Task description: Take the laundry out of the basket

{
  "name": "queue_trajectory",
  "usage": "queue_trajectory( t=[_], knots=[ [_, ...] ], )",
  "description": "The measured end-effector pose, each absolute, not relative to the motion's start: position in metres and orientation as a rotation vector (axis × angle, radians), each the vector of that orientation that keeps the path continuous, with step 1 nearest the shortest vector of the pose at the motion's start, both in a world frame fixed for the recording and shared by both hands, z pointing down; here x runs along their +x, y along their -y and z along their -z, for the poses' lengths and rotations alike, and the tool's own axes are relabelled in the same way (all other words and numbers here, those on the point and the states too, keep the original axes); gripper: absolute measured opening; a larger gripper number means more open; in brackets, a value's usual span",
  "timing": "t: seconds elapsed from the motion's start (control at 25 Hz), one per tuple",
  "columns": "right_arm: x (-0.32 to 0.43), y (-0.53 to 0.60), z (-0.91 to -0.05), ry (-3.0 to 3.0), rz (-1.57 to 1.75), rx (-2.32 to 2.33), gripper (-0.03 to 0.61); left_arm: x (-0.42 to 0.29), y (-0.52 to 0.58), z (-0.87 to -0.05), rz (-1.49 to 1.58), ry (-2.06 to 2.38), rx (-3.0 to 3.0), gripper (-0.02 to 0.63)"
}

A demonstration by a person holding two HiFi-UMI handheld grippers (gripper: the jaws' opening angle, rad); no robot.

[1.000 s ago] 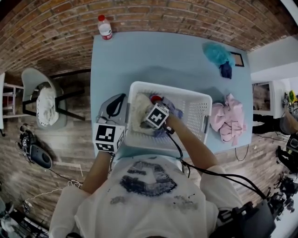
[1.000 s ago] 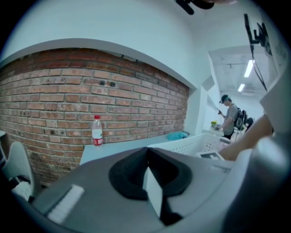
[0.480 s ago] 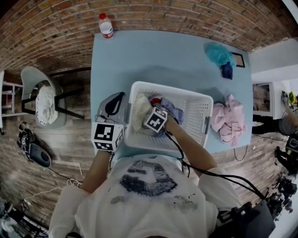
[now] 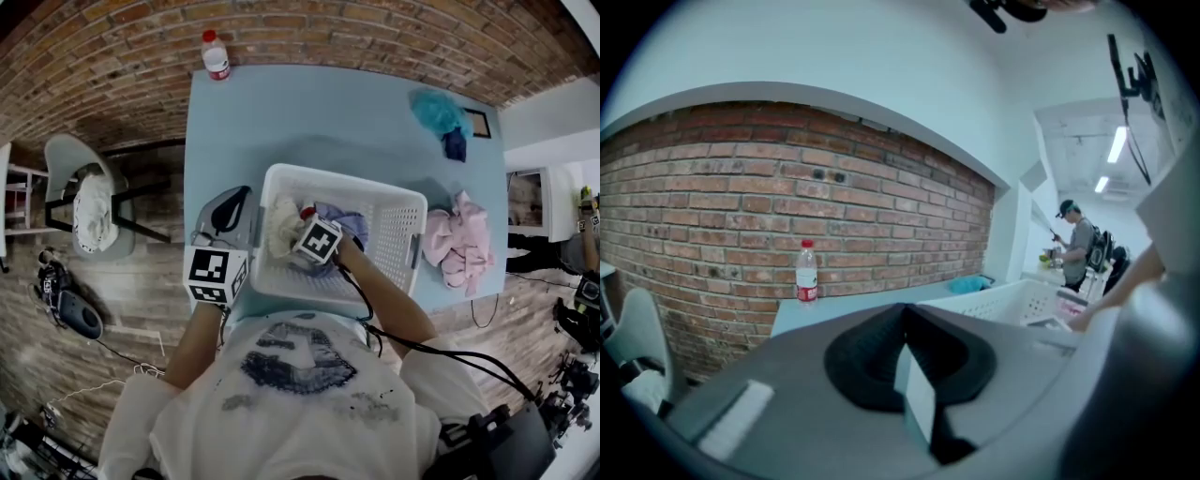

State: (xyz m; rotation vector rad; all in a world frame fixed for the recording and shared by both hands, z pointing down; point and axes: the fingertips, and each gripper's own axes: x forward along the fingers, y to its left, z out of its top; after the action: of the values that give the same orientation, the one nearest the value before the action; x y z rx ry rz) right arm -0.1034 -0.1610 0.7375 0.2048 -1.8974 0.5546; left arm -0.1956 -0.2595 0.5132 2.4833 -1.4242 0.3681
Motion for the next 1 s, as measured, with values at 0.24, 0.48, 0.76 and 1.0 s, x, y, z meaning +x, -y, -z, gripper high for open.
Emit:
queue_trajectory(
  t=[0.24, 0.48, 0.76, 1.0],
  knots=[
    [-0.104, 0.17, -0.725, 1.948, -0.59, 0.304, 0.16, -0.199, 0.254, -0.509, -0.358, 1.431, 2.484, -0.009],
    [-0.098, 0.184, -0.694, 2.037, -0.703, 0.42, 0.157, -0.196, 0.248, -0.5, -0.341, 1.439, 2.498, -0.009],
    [-0.09, 0.194, -0.646, 2.159, -0.757, 0.576, 0.155, -0.192, 0.235, -0.487, -0.322, 1.448, 2.521, -0.009],
    [-0.079, 0.193, -0.612, 2.22, -0.807, 0.7, 0.155, -0.192, 0.221, -0.475, -0.309, 1.465, 2.541, -0.009]
  ],
)
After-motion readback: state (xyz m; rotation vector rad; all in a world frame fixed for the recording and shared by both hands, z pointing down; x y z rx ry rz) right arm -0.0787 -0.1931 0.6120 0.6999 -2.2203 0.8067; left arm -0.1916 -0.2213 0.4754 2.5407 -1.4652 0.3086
